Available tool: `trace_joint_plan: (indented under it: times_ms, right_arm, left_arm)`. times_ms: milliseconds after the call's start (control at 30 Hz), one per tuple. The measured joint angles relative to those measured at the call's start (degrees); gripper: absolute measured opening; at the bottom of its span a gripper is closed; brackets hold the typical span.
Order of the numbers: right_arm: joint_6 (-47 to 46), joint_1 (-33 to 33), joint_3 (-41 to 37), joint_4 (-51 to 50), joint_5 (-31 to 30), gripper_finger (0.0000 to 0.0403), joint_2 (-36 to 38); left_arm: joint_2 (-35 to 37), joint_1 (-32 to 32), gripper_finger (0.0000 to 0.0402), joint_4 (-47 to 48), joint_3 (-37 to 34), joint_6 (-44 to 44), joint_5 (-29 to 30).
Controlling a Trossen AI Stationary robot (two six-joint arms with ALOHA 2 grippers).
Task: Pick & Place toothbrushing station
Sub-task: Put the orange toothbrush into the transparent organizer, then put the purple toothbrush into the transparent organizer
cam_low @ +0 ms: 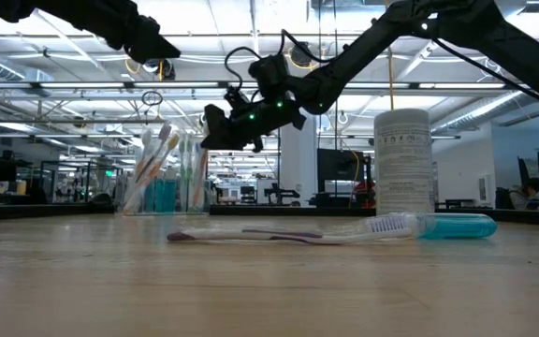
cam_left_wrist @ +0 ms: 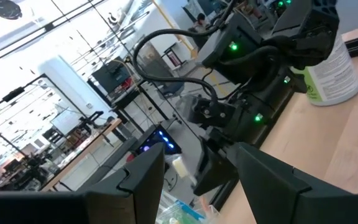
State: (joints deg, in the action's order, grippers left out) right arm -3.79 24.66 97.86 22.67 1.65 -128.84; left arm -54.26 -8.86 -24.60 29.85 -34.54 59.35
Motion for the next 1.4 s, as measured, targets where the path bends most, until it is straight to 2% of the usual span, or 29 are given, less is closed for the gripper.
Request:
trace_joint_plan:
  times_ms: [367,500,700,800,1033,1233,1333,1400]
  right_arm:
    - [1.57,0.01,-0.03,-0.24,-0.04,0.0150,0.33]
    - [1.78,-0.22,-0.06,-5.22,-0.07,0.0170,3.26]
    - [4.59,-0.76,-0.08,-18.40,-0.07,0.0182,8.58]
    - [4.61,-1.13,-0.01,-24.64,-0.04,0.0182,11.23]
    - [4.07,-1.51,-0.04,-43.06,-0.04,0.0183,17.95]
    - [1.64,-2.80,-0.03,-60.78,-0.06,0.0183,23.76]
    - [1.23,-4.80,-2.70,-64.78,-0.07,0.0183,27.31]
    - [0.68,-6.54,-6.51,-63.09,-0.07,0.0183,30.04]
  left_arm:
    - [0.00,-0.02,0.0202,0.00,0.00,0.78,-4.35]
    - [0.00,-0.02,0.0202,0.97,0.00,2.84,-4.37]
    - [0.00,-0.26,0.0202,1.33,0.00,7.96,-4.76]
    - [0.00,-0.26,0.0202,1.30,0.00,12.10,-7.85]
    - [0.00,-0.24,0.0202,1.42,0.00,25.07,-19.37]
    - [0.00,-0.24,0.0202,6.23,0.00,34.78,-28.95]
    - [-0.12,-0.24,0.0202,8.36,0.00,37.94,-31.83]
    - [-0.58,-0.28,0.0202,8.87,0.00,39.84,-32.56]
